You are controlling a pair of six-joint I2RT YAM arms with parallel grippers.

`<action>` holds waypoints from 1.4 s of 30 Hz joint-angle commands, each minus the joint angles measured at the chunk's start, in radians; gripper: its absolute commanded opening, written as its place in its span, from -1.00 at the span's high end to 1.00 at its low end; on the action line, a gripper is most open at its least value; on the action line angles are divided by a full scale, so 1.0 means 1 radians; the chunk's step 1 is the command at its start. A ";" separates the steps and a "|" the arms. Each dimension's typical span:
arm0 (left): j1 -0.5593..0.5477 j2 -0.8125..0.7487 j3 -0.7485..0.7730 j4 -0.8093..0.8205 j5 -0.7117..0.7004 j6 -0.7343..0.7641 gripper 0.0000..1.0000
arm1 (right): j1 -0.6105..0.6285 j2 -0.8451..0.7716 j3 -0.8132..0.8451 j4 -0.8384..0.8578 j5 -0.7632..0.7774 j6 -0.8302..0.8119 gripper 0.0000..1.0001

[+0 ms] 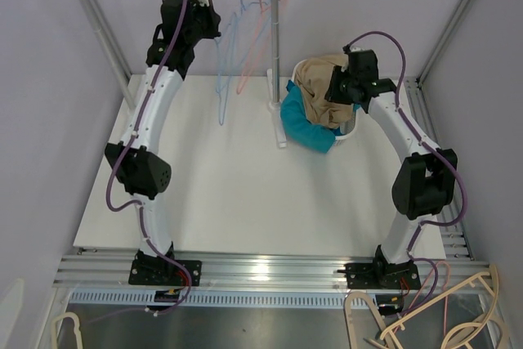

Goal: Remove the t-shirt from the hanger

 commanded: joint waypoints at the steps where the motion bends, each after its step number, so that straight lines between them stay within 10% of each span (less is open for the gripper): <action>1: -0.014 -0.126 -0.009 -0.008 0.003 -0.017 0.99 | 0.023 -0.045 -0.014 0.065 -0.136 -0.024 0.36; 15: -0.019 -0.229 0.025 -0.207 -0.190 -0.003 0.99 | 0.362 -0.361 -0.299 0.519 -0.127 -0.220 -0.46; 31: -0.059 -0.374 -0.129 -0.290 -0.370 -0.074 0.99 | 0.695 -0.196 -0.014 0.663 0.080 -0.098 -0.33; 42: -0.108 -0.425 -0.179 -0.310 -0.398 -0.099 0.99 | 0.781 0.142 0.442 0.446 0.233 -0.105 -0.20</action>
